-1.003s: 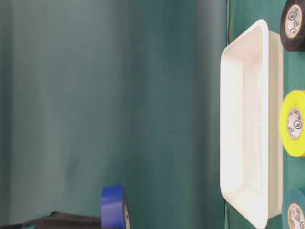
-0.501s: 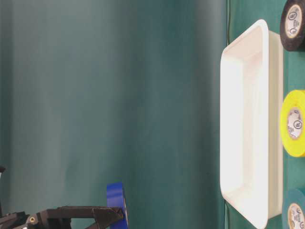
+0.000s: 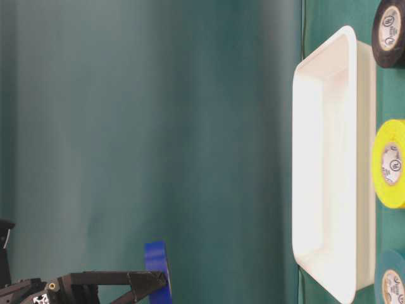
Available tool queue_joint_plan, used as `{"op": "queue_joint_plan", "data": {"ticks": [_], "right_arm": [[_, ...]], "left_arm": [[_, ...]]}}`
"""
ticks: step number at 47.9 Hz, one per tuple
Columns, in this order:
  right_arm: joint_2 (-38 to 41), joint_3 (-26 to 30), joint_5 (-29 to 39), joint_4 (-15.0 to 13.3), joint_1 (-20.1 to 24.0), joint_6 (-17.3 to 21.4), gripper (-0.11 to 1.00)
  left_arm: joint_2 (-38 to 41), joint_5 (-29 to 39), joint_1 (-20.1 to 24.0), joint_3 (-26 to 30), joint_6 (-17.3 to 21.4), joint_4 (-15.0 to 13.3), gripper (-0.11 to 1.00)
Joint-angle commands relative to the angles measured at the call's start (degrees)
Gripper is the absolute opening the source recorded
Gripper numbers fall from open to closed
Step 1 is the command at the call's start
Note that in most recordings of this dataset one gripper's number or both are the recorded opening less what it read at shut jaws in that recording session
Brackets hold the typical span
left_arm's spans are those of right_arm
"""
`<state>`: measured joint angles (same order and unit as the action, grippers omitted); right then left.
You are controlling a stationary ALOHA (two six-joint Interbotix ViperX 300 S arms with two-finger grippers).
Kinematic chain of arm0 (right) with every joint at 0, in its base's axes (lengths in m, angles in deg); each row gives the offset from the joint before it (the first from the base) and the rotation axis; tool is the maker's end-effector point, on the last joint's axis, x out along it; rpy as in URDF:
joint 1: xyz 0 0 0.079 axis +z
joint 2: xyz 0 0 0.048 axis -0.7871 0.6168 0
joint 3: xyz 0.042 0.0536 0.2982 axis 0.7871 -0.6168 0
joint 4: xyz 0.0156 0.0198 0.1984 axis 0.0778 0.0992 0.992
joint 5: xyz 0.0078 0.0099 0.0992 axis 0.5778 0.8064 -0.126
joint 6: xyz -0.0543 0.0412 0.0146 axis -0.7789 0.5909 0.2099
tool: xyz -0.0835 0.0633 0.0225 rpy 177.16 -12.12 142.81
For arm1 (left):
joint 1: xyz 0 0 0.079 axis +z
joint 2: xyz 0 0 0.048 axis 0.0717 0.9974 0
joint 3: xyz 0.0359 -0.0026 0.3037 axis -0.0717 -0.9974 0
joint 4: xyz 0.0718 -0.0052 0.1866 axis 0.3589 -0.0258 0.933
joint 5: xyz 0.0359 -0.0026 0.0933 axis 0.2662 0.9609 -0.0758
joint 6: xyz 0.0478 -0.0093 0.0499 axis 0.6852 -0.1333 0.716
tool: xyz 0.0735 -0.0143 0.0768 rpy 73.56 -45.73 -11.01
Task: Place the tape from the fixed location into the white case.
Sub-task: 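Carry the blue roll forward over the white tray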
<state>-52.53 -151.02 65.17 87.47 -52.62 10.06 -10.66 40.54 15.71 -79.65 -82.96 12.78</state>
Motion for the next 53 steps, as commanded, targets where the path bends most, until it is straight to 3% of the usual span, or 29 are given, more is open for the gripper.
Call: {"op": "queue_joint_plan", "data": {"ticks": [1, 15, 40, 53], "right_arm": [[0.4, 1.6, -0.2, 0.0, -0.1, -0.1, 0.0], [0.3, 1.6, -0.3, 0.0, -0.1, -0.1, 0.0], [0.4, 1.6, 0.1, 0.0, -0.1, -0.1, 0.0], [0.4, 1.8, 0.5, 0.0, -0.1, 0.0, 0.0]], "left_arm": [[-0.3, -0.7, 0.1, 0.8, 0.1, 0.2, 0.24], [3.5, -4.8, 0.1, 2.8, 2.4, 0.2, 0.24], [15.0, -5.7, 0.2, 17.1, 10.2, 0.2, 0.24], [17.1, -5.7, 0.8, 20.1, 11.6, 0.2, 0.24]]}}
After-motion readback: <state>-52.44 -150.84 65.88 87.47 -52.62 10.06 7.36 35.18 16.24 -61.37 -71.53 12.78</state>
